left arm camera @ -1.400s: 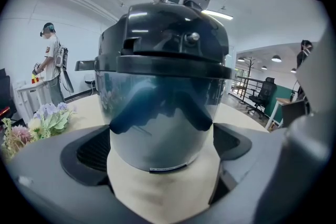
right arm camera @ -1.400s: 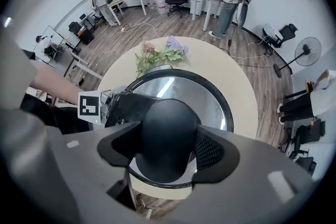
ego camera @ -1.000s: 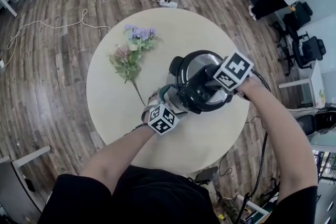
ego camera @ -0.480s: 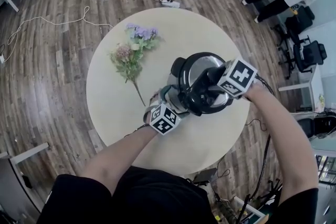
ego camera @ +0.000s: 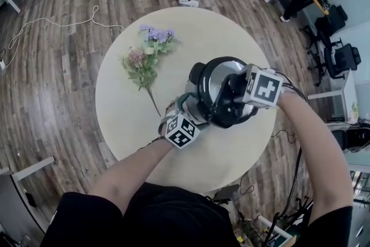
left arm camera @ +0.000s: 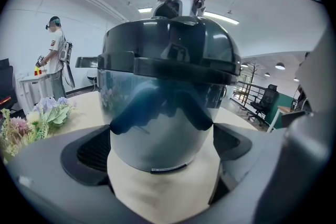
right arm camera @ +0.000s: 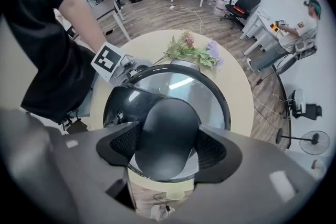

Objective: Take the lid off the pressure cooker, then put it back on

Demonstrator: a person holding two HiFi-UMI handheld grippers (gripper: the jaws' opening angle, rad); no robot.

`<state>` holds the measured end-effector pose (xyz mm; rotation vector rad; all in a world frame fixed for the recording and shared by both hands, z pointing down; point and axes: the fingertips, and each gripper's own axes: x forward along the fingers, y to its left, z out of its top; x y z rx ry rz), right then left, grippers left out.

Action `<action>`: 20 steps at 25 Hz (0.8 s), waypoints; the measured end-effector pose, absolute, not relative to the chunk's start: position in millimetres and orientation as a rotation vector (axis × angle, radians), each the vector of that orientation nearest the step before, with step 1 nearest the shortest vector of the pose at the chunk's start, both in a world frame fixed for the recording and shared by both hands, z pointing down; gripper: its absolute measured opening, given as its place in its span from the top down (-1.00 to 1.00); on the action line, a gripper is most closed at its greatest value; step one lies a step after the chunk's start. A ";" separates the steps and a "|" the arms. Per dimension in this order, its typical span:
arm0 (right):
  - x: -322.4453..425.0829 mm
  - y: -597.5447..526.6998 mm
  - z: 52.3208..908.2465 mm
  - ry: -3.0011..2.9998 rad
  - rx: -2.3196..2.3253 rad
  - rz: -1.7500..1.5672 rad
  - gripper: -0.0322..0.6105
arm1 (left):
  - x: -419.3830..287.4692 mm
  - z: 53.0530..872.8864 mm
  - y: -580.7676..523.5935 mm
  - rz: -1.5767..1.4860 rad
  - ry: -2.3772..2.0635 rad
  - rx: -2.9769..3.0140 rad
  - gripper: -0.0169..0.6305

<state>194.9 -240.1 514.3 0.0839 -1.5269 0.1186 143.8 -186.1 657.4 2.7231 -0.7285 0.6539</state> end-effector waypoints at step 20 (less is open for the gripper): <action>284.6 -135.9 426.8 -2.185 1.527 0.671 0.71 | 37.3 490.1 -184.0 0.182 -0.829 2.654 0.94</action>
